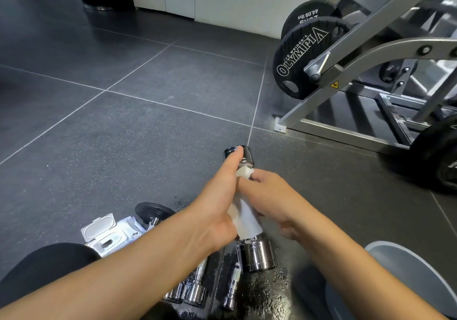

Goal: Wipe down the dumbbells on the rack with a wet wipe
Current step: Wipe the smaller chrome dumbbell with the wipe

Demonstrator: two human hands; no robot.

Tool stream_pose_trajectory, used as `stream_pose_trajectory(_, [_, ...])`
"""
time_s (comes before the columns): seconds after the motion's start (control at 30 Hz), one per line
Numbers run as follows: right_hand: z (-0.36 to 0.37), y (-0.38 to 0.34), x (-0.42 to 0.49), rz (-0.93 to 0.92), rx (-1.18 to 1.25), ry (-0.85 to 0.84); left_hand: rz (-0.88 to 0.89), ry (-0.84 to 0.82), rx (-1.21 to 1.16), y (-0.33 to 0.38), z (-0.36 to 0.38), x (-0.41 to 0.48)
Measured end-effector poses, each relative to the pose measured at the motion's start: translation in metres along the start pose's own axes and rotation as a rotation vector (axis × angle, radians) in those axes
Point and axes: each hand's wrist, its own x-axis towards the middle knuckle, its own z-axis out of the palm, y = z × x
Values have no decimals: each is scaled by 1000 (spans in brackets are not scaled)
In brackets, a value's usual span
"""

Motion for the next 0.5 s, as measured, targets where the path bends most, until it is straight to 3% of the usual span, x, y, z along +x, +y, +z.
stream_pose_trajectory(0.13, [12,13,13,117,481,-97,34,-41,50,1,0,-3])
stream_pose_trajectory(0.33, [14,26,22,184,755,-189,66,-20,236,3,-4,-3])
stream_pose_trajectory(0.5, [18,34,23,150,907,-274,85,-129,326,10,-8,-12])
